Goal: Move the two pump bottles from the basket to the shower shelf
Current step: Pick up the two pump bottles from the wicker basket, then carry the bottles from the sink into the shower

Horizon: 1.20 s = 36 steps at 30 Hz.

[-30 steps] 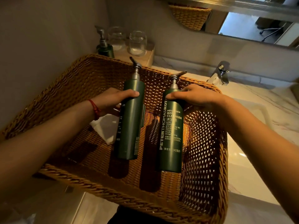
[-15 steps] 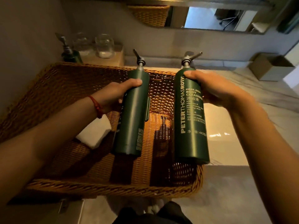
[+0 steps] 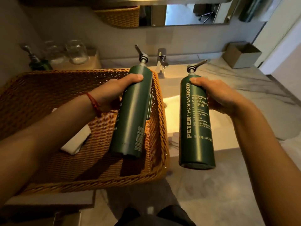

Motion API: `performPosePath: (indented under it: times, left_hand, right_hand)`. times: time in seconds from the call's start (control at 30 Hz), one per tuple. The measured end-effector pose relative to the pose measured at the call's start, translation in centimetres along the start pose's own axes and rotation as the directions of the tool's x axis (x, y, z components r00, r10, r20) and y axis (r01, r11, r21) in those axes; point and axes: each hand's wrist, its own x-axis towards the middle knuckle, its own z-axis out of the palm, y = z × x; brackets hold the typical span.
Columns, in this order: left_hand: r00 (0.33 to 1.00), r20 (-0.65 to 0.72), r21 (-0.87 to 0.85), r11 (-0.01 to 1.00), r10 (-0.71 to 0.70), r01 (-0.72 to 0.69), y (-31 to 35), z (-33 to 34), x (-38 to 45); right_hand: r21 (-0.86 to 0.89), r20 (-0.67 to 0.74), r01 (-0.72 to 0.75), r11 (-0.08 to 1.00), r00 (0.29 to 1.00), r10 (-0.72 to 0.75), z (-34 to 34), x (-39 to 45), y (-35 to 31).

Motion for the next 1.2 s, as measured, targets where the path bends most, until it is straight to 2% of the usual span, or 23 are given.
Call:
performPosePath:
  times: [0.17, 0.3, 0.53, 0.97, 1.2]
  left_hand:
    - [0.999, -0.029, 0.027, 0.999, 0.029, -0.028, 1.4, 4.2, -0.5]
    - [0.998, -0.063, -0.017, 0.999, 0.028, -0.029, 2.1, 7.5, -1.4]
    - [0.976, -0.214, -0.039, 0.999, 0.024, -0.033, 2.0, 13.2, -3.9]
    - [0.964, -0.263, -0.093, 0.996, -0.035, 0.011, -2.6, 23.2, -9.4]
    - [0.956, -0.278, -0.179, 0.983, -0.097, 0.047, -7.2, 26.9, -13.3]
  right_hand:
    - [-0.010, 0.053, 0.029, 1.000, 0.998, -0.029, -3.9, -1.0, 1.2]
    - [-0.025, 0.116, 0.047, 0.999, 0.992, -0.044, -7.6, -1.7, 2.3]
    - [-0.029, 0.256, 0.028, 0.999, 0.966, -0.020, -12.3, -3.2, 3.4]
    - [-0.030, 0.297, 0.030, 0.999, 0.955, -0.020, -15.9, -10.4, 8.2]
    - [-0.035, 0.303, -0.056, 0.998, 0.951, 0.064, -15.5, -15.6, 11.6]
